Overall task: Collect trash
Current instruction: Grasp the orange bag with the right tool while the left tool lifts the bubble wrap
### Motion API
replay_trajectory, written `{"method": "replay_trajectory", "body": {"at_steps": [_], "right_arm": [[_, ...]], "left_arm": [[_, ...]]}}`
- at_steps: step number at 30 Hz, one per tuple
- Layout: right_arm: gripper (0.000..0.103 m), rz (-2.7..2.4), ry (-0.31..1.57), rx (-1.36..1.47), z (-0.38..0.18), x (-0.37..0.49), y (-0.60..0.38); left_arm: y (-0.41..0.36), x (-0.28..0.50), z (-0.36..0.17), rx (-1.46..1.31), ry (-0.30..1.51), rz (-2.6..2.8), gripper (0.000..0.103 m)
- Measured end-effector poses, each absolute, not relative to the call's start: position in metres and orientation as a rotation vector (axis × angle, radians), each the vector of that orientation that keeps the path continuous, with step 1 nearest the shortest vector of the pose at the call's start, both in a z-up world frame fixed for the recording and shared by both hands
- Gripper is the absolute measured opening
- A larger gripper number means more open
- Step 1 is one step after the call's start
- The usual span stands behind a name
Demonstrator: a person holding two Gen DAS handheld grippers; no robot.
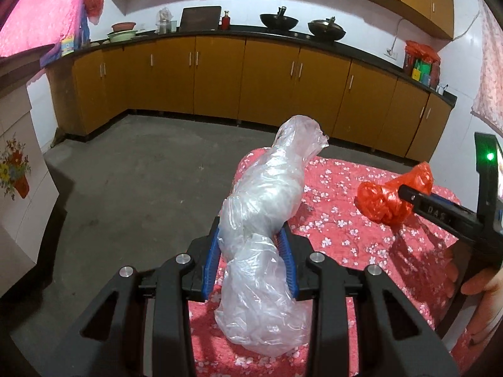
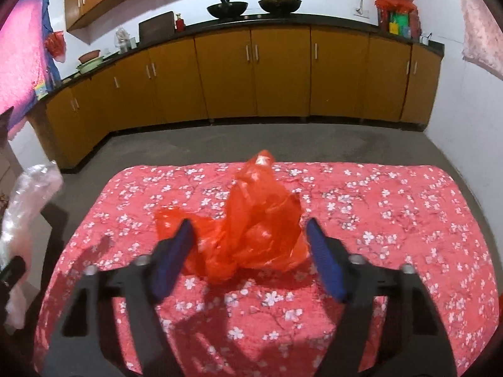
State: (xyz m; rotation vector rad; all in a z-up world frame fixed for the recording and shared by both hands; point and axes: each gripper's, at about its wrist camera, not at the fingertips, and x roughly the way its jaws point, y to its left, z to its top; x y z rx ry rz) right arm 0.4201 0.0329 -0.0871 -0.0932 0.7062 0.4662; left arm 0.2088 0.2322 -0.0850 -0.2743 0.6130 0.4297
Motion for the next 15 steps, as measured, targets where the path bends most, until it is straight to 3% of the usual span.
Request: {"method": "replay_trajectory", "body": {"at_steps": [4, 5, 6, 15], "right_arm": [[0.037, 0.495, 0.701, -0.118, -0.085, 0.416, 0.033], [0.025, 0.497, 0.701, -0.118, -0.084, 0.414, 0.032], [0.022, 0.496, 0.708, -0.116, -0.083, 0.413, 0.029], [0.017, 0.461, 0.719, -0.071, -0.068, 0.391, -0.034]], "left_arm": [[0.232, 0.207, -0.084, -0.273, 0.619, 0.426, 0.035], [0.230, 0.206, -0.083, -0.272, 0.621, 0.424, 0.035], [0.228, 0.205, -0.083, -0.268, 0.622, 0.421, 0.035], [0.200, 0.208, -0.070, -0.248, 0.617, 0.374, 0.035]]}}
